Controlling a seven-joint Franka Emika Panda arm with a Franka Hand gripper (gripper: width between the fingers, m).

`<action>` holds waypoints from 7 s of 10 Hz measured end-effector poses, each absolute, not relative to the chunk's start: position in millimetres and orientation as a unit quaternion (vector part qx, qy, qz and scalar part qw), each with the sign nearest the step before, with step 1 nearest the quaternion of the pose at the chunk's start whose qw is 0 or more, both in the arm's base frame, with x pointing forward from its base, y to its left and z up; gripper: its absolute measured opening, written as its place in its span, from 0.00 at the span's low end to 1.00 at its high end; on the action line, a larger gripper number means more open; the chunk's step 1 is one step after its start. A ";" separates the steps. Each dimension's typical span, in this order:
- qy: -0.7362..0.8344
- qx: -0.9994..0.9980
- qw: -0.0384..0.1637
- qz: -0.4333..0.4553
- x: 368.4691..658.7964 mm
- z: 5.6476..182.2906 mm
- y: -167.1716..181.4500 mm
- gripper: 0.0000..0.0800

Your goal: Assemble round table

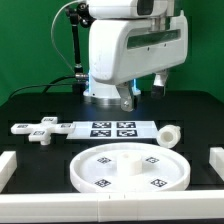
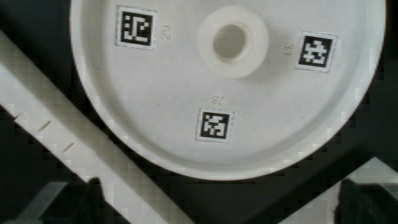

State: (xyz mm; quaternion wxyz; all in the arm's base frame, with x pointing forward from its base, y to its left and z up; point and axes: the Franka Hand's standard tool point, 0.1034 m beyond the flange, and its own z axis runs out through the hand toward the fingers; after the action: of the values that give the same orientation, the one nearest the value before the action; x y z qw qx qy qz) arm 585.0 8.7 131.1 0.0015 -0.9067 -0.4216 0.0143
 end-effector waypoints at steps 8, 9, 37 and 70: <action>-0.433 -0.901 -0.003 0.002 581.4 119.5 1.5 0.81; -0.436 -0.900 -0.005 -0.008 575.4 109.3 4.6 0.81; -0.454 -0.891 0.008 -0.013 552.7 16.6 -10.8 0.50; 0.116 -0.992 0.040 -0.013 501.5 68.6 57.5 0.81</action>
Offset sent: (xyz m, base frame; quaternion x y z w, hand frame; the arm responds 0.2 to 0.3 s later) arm 0.0000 0.0000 0.0000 0.0000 0.0000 0.0000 1.0000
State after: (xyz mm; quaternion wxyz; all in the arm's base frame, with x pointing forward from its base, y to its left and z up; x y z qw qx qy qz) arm 501.5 57.5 68.6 0.0401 -0.9924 0.1156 -0.0132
